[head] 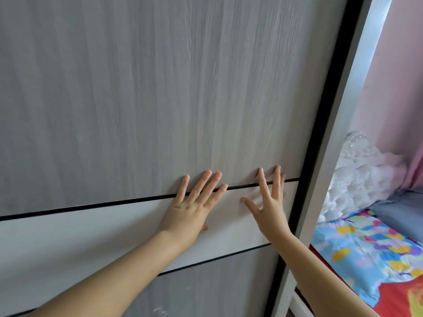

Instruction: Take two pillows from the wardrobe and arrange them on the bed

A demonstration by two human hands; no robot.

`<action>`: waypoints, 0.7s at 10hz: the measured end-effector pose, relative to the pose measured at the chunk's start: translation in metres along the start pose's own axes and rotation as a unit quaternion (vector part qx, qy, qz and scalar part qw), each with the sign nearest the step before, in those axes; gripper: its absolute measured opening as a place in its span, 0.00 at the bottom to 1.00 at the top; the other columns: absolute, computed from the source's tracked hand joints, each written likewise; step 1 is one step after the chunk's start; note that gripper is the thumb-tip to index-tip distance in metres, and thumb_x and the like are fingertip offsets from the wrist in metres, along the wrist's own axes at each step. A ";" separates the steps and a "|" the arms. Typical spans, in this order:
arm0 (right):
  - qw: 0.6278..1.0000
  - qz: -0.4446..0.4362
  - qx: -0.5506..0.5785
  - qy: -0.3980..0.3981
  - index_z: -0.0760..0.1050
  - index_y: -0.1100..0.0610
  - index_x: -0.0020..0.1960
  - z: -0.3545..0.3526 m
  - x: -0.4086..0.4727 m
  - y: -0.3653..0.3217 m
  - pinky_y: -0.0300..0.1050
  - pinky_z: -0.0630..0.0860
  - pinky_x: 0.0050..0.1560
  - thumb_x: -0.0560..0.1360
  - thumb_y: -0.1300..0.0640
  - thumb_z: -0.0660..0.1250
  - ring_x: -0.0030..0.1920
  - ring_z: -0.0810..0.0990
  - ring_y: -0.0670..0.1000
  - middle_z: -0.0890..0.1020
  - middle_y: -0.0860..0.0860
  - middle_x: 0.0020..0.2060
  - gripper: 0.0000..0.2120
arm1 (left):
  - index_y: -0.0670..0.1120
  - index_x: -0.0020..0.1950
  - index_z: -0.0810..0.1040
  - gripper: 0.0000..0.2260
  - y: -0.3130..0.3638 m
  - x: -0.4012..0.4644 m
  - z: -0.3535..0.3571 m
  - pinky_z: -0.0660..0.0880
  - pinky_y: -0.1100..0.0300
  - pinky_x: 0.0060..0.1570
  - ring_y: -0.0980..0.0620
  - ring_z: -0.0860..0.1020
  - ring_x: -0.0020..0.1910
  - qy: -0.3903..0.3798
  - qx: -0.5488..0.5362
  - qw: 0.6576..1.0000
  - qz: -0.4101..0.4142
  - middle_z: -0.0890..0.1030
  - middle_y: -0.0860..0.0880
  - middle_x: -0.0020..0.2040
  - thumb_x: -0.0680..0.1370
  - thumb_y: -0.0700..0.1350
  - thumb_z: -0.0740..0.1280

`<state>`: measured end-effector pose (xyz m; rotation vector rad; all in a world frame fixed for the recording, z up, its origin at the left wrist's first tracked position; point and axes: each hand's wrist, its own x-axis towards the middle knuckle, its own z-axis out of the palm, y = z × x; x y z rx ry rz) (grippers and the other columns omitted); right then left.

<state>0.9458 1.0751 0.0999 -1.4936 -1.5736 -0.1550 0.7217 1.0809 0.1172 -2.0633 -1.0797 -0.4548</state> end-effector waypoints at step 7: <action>0.991 -0.041 0.119 0.050 0.63 0.27 0.63 -0.062 0.004 -0.006 0.32 0.69 0.61 0.74 0.48 0.68 0.71 0.68 0.46 0.62 0.37 0.72 0.24 | 0.50 0.70 0.67 0.38 0.030 -0.016 -0.002 0.54 0.32 0.71 0.44 0.60 0.74 0.126 -0.021 0.991 0.031 0.64 0.45 0.73 0.63 0.52 0.75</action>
